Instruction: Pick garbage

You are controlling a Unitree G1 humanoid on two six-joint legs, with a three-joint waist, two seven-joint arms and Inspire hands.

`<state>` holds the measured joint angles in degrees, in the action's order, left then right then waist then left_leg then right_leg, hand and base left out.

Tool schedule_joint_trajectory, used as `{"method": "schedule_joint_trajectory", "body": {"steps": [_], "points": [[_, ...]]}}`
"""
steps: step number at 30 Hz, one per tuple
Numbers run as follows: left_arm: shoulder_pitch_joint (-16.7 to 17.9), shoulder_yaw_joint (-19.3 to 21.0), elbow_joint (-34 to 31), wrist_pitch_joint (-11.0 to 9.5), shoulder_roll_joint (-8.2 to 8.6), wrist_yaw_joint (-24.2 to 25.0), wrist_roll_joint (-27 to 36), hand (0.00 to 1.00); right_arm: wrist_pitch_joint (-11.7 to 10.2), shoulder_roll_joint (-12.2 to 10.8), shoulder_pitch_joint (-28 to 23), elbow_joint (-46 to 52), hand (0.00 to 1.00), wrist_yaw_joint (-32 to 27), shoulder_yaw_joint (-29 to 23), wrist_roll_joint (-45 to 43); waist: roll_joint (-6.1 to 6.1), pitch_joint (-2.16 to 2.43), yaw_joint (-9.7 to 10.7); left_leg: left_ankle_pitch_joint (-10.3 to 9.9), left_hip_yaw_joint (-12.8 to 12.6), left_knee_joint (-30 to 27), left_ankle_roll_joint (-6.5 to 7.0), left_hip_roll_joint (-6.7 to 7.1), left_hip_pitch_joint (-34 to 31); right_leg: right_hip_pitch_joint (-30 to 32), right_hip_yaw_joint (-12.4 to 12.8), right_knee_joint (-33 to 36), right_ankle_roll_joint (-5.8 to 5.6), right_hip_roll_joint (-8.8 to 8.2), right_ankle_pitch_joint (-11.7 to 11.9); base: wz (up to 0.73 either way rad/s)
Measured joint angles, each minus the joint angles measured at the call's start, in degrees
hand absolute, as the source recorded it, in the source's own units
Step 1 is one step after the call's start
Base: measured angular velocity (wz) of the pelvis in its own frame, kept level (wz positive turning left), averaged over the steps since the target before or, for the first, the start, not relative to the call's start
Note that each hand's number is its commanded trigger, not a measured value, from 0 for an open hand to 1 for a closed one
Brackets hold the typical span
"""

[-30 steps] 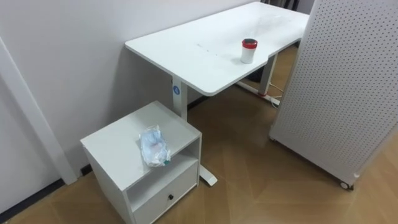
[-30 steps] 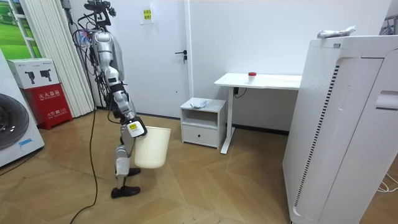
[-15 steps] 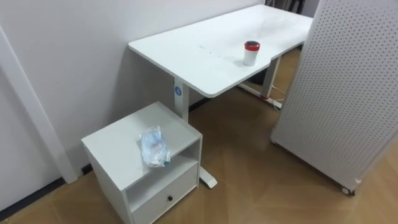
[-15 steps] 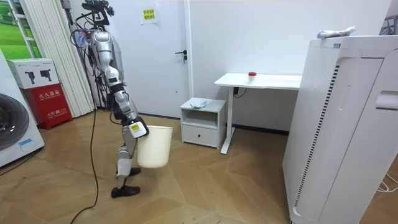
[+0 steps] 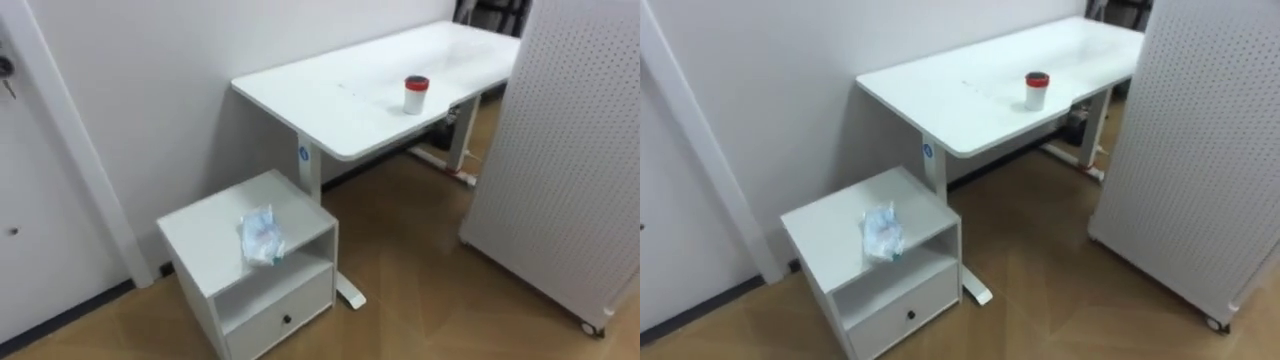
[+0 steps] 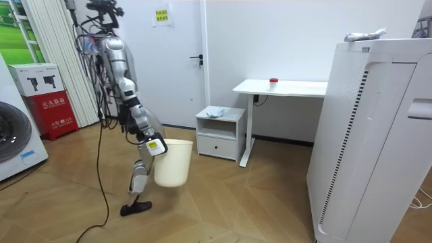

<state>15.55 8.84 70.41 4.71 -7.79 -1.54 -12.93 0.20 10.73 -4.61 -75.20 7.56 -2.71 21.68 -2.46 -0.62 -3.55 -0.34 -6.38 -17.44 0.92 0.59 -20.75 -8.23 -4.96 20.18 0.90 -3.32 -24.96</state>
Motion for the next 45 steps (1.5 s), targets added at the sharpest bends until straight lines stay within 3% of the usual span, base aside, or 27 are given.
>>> {"method": "schedule_joint_trajectory", "body": {"steps": [1,2,3,5,9,10,11,12,15,16,17,19,21,23,25,27,28,29,30,31,32,33,34,36,38,41,45], "points": [[0.0,-0.1,-0.1,-0.5,0.18,0.0,0.0,0.00,0.1,0.2,-0.2,0.0,1.00,-0.2,0.3,0.0,-0.61,0.62,0.1,1.4,-1.9,-1.0,1.59,0.23,0.3,-0.5,0.3,-0.4,-0.77,-1.12,-0.6,-0.35],[-0.2,-0.1,0.0,-1.4,0.41,0.0,0.1,0.00,0.1,0.4,-0.5,0.0,1.00,-0.6,0.3,0.0,-1.06,0.69,-0.1,0.5,-3.6,-3.8,2.91,0.39,0.2,-1.3,0.6,-0.6,-1.27,-2.48,-1.1,-0.43],[-0.2,-0.1,0.0,-1.6,0.43,0.0,0.1,0.00,0.1,0.4,-0.5,0.1,1.00,-0.7,0.4,-0.1,-1.20,0.71,-0.2,-0.8,-4.4,-5.4,2.85,0.58,0.2,-2.0,0.5,-0.8,-1.65,-2.84,-1.3,-0.46],[-1.9,-0.1,-0.1,-2.4,0.21,0.0,0.8,0.00,0.1,0.4,-1.0,2.0,1.00,-1.3,1.5,-1.0,-1.81,0.60,0.1,-6.0,-5.9,-12.2,3.82,1.02,-0.2,-4.4,0.4,-1.2,-2.82,-4.78,-1.6,-0.24],[-6.0,-0.1,-0.1,-3.8,-0.27,-0.3,1.2,0.00,0.0,0.3,-0.9,3.5,1.00,-1.4,4.4,-2.0,-2.52,0.77,-0.4,-12.5,-7.0,-17.0,4.25,1.10,0.0,-3.8,1.8,4.9,-3.57,-6.73,-1.7,-0.17],[-7.1,-0.2,-0.2,-4.3,-0.36,-0.4,2.3,0.00,-0.1,0.3,-0.8,4.9,1.00,-1.6,5.0,-2.0,-2.90,0.71,-0.8,-13.9,-7.6,-17.7,4.57,1.25,0.4,-1.7,1.6,9.8,-5.01,-7.67,-1.3,-0.14],[-7.9,-0.2,-0.7,-4.5,-0.44,-0.7,3.3,0.00,-0.1,0.2,-0.7,6.2,1.00,-1.9,5.4,-2.1,-3.29,0.80,-0.8,-15.3,-7.8,-18.1,4.88,1.61,0.9,0.3,1.0,15.2,-6.89,-8.22,0.0,-0.07],[-8.3,-0.2,-1.0,-4.6,-0.57,-1.0,3.8,0.00,-0.1,0.1,-0.6,6.7,1.00,-2.1,5.5,-2.1,-3.53,0.73,-0.8,-15.7,-7.8,-18.2,5.09,2.02,1.4,1.5,0.6,18.2,-7.05,-8.83,1.0,0.14],[-9.4,-1.2,-1.8,-4.9,-1.12,-2.5,5.3,0.00,-0.4,-0.1,-0.6,8.5,1.00,-2.4,5.7,-1.9,-3.57,0.54,-1.2,-17.8,-7.6,-17.5,5.99,2.95,4.1,6.9,-0.1,30.9,-5.87,-10.54,11.2,0.16],[-9.8,-2.0,-2.0,-5.0,-1.17,-3.3,5.7,0.00,-0.8,-0.1,-0.3,8.3,1.00,-2.4,5.6,-1.9,-2.91,0.30,-1.3,-18.3,-7.2,-16.3,6.25,3.07,5.6,8.5,-0.4,33.9,-4.97,-10.65,16.5,0.00],[-9.7,-2.9,-2.5,-5.3,-1.17,-3.8,6.0,0.00,-1.1,-0.1,0.0,8.1,1.00,-2.3,5.6,-2.0,-2.32,0.32,-1.4,-18.7,-6.2,-15.2,6.34,2.86,6.6,10.6,-1.1,36.6,-4.50,-10.58,17.8,0.04],[-9.7,-3.7,-3.4,-6.0,-1.14,-4.6,6.4,0.00,-1.8,-0.1,0.4,9.4,1.00,-2.3,5.6,-1.8,-1.24,-0.07,-1.3,-18.8,-4.9,-13.5,6.32,2.02,7.6,16.1,-3.0,39.4,-3.88,-9.86,13.5,0.02],[-9.5,-4.7,-4.0,-7.0,-1.34,-5.2,8.0,0.00,-2.5,-0.1,0.7,10.3,1.00,-2.3,6.0,-1.7,-0.36,-0.07,-1.3,-18.6,-4.4,-11.2,5.97,1.10,9.1,21.5,-4.1,37.4,-3.59,-8.17,9.5,0.00],[-9.1,-6.1,-4.0,-8.1,-1.73,-5.6,10.4,0.00,-2.8,-0.1,1.0,10.6,1.00,-1.4,6.0,-0.6,0.05,-0.08,-1.4,-18.4,-4.0,-8.0,5.22,0.22,12.2,25.3,-4.5,25.6,-3.13,-6.02,7.6,0.02],[-9.1,-7.6,-3.9,-8.9,-2.09,-5.6,11.4,0.00,-2.9,-0.1,0.9,10.7,1.00,-1.0,6.4,-0.2,0.15,-0.10,-0.7,-18.4,-2.6,-6.2,4.53,-0.03,13.8,25.8,-4.5,13.3,-3.06,-5.16,8.5,0.33],[-9.5,-9.0,-4.0,-9.1,-1.96,-5.7,12.9,0.00,-3.6,-0.2,0.9,11.0,1.00,-1.1,6.6,0.5,0.71,0.08,0.4,-18.7,-0.6,-5.3,3.64,-0.49,14.8,25.8,-4.6,4.5,-3.36,-4.54,14.9,0.56],[-9.7,-9.6,-4.2,-9.2,-1.81,-5.7,13.6,0.00,-4.3,-0.4,0.7,10.6,1.00,-1.3,6.6,0.5,1.10,0.76,0.9,-19.1,0.2,-5.6,2.73,-1.34,14.9,25.5,-4.4,2.4,-3.19,-3.12,18.2,0.37],[-10.1,-9.6,-4.6,-9.9,-1.67,-5.7,13.6,0.00,-4.6,-0.5,1.6,9.9,1.00,-1.4,7.0,0.4,1.29,0.86,0.4,-18.9,0.5,-5.8,1.93,-2.09,14.4,25.0,-4.6,2.2,-2.60,-2.20,18.6,0.16],[-10.4,-9.6,-4.4,-10.4,-1.62,-5.7,13.6,0.00,-4.8,-0.5,2.4,9.3,1.00,-1.3,7.4,0.4,1.50,0.45,0.1,-18.7,0.2,-6.0,1.58,-2.17,14.1,25.0,-4.6,2.1,-2.29,-1.84,18.8,0.05],[-10.9,-9.7,-3.7,-11.4,-1.66,-5.7,13.9,0.00,-5.8,-0.5,4.1,7.9,1.00,-1.4,9.0,0.5,1.31,0.01,0.3,-18.0,0.0,-9.3,0.31,-2.55,11.7,24.6,-2.5,0.8,-1.98,-1.61,19.0,0.43],[-12.8,-10.3,-3.4,-11.8,-1.70,-5.8,15.2,0.00,-6.7,-1.2,5.9,6.7,1.00,-1.7,10.5,0.5,0.66,-0.78,1.1,-17.8,0.6,-10.6,-0.51,-2.78,7.3,24.6,2.4,-0.8,-2.56,-1.66,19.3,0.73],[-14.1,-10.8,-3.4,-12.0,-1.67,-5.8,15.5,0.00,-7.0,-1.1,6.5,5.9,1.00,-1.8,10.3,0.4,0.61,-0.81,1.6,-17.3,0.8,-9.0,-0.36,-2.81,4.9,25.0,3.8,-1.2,-2.97,-1.73,19.5,0.99],[-17.0,-11.1,-3.5,-13.3,-1.65,-5.8,15.1,0.00,-7.0,-0.9,8.0,4.0,1.00,-1.7,9.2,-0.2,0.95,-0.72,1.6,-10.9,0.2,-5.3,0.34,-3.59,0.9,27.3,4.6,-0.1,-3.64,-1.67,19.1,0.38],[-19.6,-11.1,-2.8,-14.9,-1.76,-7.2,15.2,0.00,-6.5,-1.5,11.9,2.7,1.00,-1.4,9.9,-2.4,-0.05,-1.15,-0.6,-10.9,-2.7,-7.5,0.78,-4.17,-1.0,30.5,3.4,1.6,-4.47,-1.58,18.5,-0.23],[-22.9,-11.4,-1.2,-15.0,-0.77,-8.1,15.2,0.00,-6.9,-1.4,15.2,3.0,1.00,-1.0,10.8,-3.4,1.37,-2.03,-1.1,-11.7,-2.8,-10.4,0.75,-4.69,-3.6,32.0,-0.2,1.5,-3.69,-1.69,19.0,-0.31],[-27.0,-11.7,-2.9,-15.1,-0.45,-10.3,15.8,0.00,-6.8,-1.2,17.6,4.2,1.00,-1.0,14.5,-4.0,2.76,-2.32,-0.9,-12.6,-2.8,-12.1,1.01,-4.93,-8.0,37.3,-1.5,4.8,-3.06,-2.06,18.8,-0.11],[-31.6,-12.3,-5.2,-16.8,-0.48,-13.6,16.0,0.00,-6.5,-1.2,18.6,4.2,1.00,-0.9,17.4,-3.9,3.15,-2.54,-0.7,-12.6,-2.9,-14.1,1.00,-4.82,-11.6,41.8,-1.6,8.9,-2.23,-2.71,18.1,-0.04]]}}
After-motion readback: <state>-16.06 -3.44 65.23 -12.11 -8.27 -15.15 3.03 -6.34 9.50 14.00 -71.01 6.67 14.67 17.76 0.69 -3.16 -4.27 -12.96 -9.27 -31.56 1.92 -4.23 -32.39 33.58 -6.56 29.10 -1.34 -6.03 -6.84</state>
